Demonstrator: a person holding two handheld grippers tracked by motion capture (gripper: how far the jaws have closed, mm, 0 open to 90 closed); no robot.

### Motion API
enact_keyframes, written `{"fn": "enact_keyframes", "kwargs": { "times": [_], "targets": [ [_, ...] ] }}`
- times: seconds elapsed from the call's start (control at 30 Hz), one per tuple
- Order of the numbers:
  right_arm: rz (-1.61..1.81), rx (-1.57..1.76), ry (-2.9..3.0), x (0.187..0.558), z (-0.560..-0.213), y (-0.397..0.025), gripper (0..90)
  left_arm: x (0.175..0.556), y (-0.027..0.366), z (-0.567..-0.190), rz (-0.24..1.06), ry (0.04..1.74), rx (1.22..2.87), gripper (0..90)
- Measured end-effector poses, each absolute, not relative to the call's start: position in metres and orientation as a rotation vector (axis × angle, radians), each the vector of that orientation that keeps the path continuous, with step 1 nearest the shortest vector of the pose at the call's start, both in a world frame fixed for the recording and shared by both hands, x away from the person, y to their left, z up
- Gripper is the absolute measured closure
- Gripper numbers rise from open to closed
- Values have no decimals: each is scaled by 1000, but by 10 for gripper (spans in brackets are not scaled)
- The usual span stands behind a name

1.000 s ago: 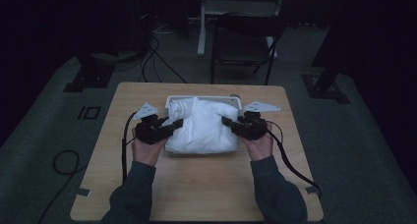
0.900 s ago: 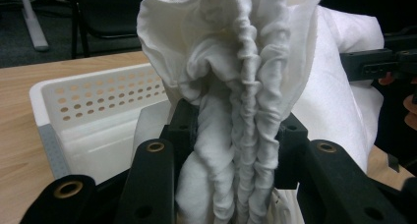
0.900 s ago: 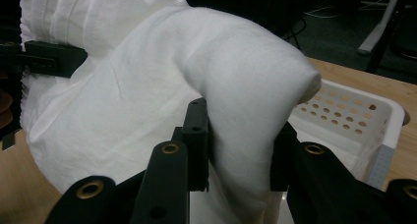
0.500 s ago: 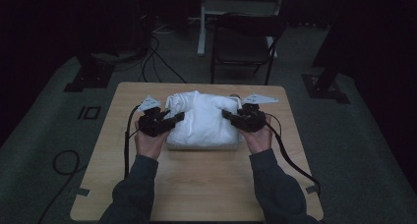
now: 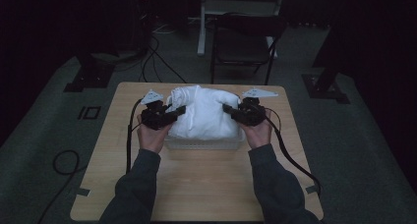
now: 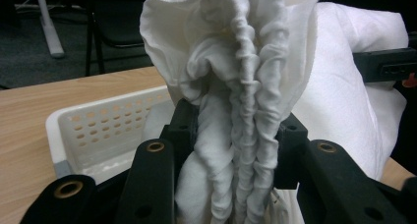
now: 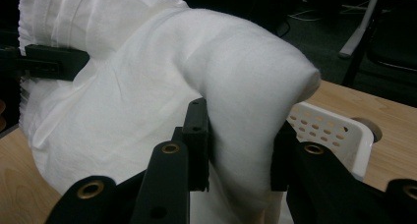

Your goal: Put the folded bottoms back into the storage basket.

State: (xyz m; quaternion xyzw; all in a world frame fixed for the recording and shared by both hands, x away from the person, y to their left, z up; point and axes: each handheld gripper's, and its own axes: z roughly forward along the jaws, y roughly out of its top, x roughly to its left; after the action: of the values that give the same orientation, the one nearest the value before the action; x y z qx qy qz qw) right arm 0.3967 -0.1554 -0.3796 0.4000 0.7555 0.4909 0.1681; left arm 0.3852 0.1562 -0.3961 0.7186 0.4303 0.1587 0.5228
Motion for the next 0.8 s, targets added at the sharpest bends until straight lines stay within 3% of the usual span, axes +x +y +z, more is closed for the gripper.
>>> {"fn": "enact_keyframes", "kwargs": {
  "times": [0.8],
  "targets": [
    [1365,1180,2150,419,-392,-150,706,408,154,-411,403,1066,1727,624]
  ]
}}
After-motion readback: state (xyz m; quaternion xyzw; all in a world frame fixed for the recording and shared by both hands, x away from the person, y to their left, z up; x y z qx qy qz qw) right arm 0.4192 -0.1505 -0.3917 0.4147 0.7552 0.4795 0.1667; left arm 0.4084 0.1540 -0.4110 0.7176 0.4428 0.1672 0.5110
